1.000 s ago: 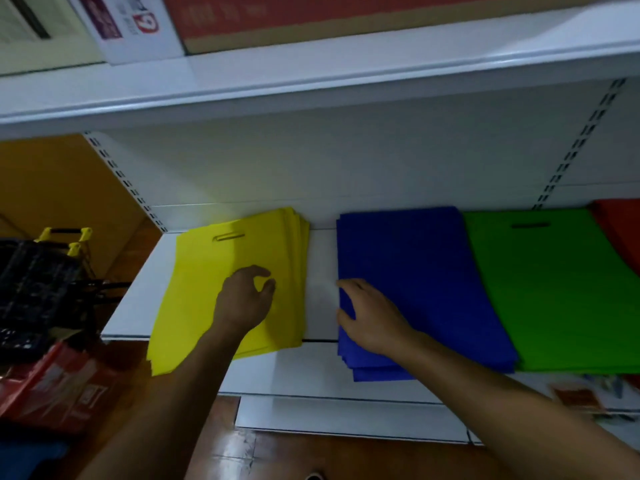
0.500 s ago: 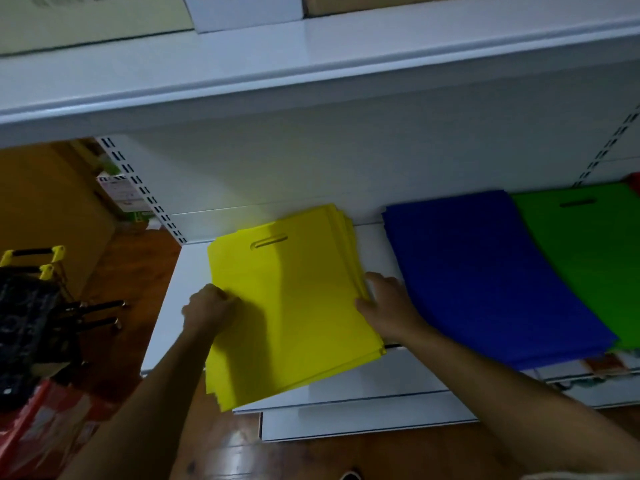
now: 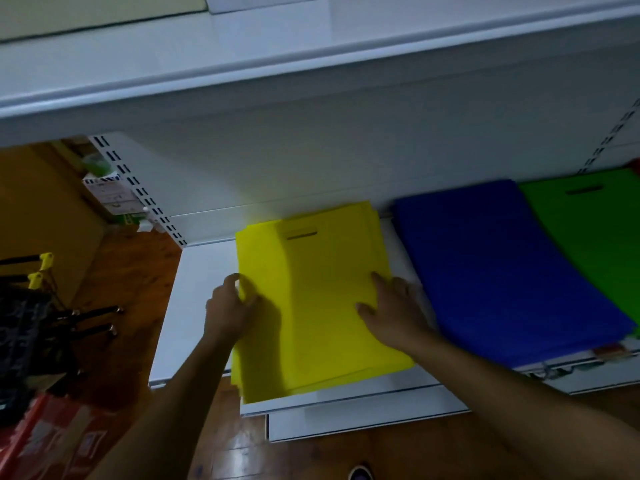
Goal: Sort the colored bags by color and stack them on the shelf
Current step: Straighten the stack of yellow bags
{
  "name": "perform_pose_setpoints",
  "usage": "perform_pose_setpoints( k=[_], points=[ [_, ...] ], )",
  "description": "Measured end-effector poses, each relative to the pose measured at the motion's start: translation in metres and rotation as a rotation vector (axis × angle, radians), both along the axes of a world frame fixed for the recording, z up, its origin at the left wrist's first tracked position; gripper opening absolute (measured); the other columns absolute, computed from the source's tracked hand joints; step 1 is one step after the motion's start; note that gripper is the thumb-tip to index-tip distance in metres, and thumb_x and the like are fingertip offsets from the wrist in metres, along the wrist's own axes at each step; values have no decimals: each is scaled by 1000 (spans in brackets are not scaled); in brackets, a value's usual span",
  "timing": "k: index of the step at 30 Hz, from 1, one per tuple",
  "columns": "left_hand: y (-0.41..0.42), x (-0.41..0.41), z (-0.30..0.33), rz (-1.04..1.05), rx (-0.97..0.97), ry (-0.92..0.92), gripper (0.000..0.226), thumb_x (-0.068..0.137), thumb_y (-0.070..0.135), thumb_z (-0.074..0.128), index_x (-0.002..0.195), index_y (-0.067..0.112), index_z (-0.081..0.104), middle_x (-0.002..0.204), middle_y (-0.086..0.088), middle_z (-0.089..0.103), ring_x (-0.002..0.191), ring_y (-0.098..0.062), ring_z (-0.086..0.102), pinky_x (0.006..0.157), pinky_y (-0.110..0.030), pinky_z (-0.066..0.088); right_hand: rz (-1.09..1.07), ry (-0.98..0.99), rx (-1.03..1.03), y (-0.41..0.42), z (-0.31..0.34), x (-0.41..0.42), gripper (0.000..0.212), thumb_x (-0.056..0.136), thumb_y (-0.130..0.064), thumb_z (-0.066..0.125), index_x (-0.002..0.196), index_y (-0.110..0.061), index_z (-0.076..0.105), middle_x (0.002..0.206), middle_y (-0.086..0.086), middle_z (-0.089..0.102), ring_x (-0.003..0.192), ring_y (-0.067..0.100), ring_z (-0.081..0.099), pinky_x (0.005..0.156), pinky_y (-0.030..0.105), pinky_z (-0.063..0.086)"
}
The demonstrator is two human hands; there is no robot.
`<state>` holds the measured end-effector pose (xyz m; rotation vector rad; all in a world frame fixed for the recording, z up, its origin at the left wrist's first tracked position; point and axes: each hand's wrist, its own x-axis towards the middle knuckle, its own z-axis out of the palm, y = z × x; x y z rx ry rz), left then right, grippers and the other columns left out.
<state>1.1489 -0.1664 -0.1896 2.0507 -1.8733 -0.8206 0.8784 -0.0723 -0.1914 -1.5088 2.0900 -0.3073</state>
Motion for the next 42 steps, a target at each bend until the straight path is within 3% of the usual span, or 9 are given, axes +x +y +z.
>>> perform_pose_setpoints(
  k=[5, 8, 12, 16, 21, 26, 34, 38, 42],
  points=[
    [8, -16, 9, -75, 53, 29, 74, 86, 33, 69, 149, 20, 31, 145, -20, 41, 128, -40, 44, 103, -50, 40, -8, -27, -9, -7, 1, -2, 71, 96, -56, 42, 154, -28, 12, 162, 11, 0, 148, 34, 5, 115, 46, 20],
    [6, -6, 9, -54, 60, -77, 68, 85, 42, 66, 144, 28, 36, 137, -24, 45, 117, -46, 49, 98, -54, 43, 54, -56, -24, -10, -3, -5, 71, 95, -57, 43, 154, -28, 16, 161, 8, 9, 147, 31, 10, 116, 44, 20],
    [14, -12, 8, -128, 68, -4, 70, 85, 33, 68, 147, 25, 36, 142, -23, 40, 127, -41, 44, 104, -48, 39, 25, -48, -31, -21, -3, -11, 72, 96, -55, 44, 154, -23, 16, 157, 12, 20, 144, 34, 17, 114, 45, 24],
    [15, -9, 12, -109, 87, -62, 84, 64, 52, 51, 144, 30, 38, 147, -20, 36, 130, -41, 41, 109, -48, 34, 109, 16, -50, -21, -1, -6, 68, 97, -54, 42, 153, -28, 15, 151, 13, 26, 137, 36, 23, 106, 45, 32],
    [22, -10, 11, -129, 105, -97, 83, 62, 52, 51, 143, 33, 40, 149, -22, 31, 130, -43, 40, 109, -47, 34, 157, 48, 17, -31, 2, -2, 73, 96, -62, 35, 154, -35, 1, 161, 14, -7, 147, 39, 2, 115, 51, 16],
    [30, -12, 17, -172, 113, -94, 78, 64, 50, 49, 140, 34, 44, 151, -22, 27, 134, -41, 37, 111, -48, 29, 161, 57, 24, -31, 0, -15, 73, 96, -62, 35, 154, -36, 0, 162, 13, -5, 147, 39, 2, 117, 51, 18],
    [29, -16, 17, -198, 98, -8, 72, 63, 43, 55, 134, 31, 52, 145, -21, 37, 123, -39, 48, 101, -44, 42, 113, 48, 14, -26, -1, -12, 67, 97, -57, 37, 154, -34, 9, 160, 18, 3, 146, 40, 6, 112, 49, 24],
    [21, -11, 11, -73, 98, 58, 72, 62, 42, 55, 132, 26, 55, 126, -23, 53, 96, -38, 61, 83, -43, 52, 94, 62, -17, -27, -2, -13, 68, 97, -55, 40, 154, -31, 12, 156, 20, 14, 143, 38, 15, 109, 46, 27],
    [21, -17, 6, -147, 134, 86, 74, 62, 40, 57, 135, 28, 51, 131, -20, 52, 104, -37, 59, 91, -51, 49, 57, -24, -10, -23, 0, -4, 70, 96, -53, 44, 154, -33, 11, 159, 18, -2, 146, 40, 4, 114, 49, 20]
  ],
)
